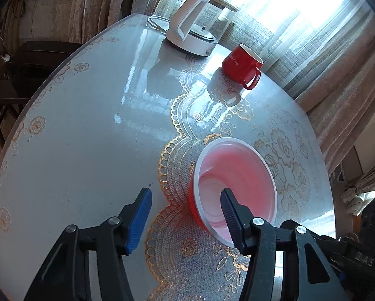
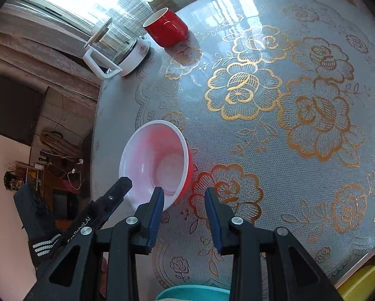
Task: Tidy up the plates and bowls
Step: 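Close the right gripper on the red-and-pink bowl rim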
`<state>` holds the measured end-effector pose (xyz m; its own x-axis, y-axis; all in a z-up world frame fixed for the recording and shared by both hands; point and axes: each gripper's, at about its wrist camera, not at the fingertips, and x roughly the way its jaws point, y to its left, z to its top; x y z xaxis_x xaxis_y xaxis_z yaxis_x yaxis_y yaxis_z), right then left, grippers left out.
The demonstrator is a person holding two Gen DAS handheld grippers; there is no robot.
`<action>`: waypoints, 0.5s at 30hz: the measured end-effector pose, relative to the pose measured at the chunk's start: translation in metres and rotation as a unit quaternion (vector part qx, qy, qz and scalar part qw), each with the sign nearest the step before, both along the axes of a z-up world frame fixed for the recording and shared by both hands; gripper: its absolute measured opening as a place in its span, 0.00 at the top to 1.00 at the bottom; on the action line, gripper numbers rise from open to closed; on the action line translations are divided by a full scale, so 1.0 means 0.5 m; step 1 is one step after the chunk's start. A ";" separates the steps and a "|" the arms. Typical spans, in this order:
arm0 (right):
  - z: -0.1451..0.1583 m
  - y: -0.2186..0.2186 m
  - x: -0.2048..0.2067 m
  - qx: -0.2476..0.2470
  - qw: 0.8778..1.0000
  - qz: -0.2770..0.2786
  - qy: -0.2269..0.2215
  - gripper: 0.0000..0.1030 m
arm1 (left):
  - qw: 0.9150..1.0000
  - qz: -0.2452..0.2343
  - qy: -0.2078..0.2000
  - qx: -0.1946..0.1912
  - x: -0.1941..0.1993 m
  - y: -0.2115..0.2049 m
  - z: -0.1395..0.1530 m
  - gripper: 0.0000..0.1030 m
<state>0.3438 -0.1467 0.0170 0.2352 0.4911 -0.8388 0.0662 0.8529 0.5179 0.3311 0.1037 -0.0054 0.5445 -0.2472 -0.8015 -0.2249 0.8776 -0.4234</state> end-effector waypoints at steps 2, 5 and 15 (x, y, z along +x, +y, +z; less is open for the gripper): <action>-0.021 0.010 0.011 0.004 1.000 -0.003 0.011 0.68 | 1.000 -0.010 -0.003 0.007 0.001 -0.006 -0.001 0.52; -0.050 0.020 0.020 0.019 0.999 -0.006 0.027 0.74 | 1.000 -0.017 0.001 0.025 0.007 -0.018 -0.010 0.62; -0.064 0.014 -0.004 0.023 0.999 -0.004 0.029 0.91 | 0.997 -0.052 -0.020 0.058 -0.020 -0.062 -0.011 0.91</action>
<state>0.3416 -0.1399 -0.0152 0.1915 0.5270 -0.8280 0.1043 0.8279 0.5511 0.3210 0.0726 -0.0110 0.5527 -0.2105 -0.8064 -0.1158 0.9388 -0.3245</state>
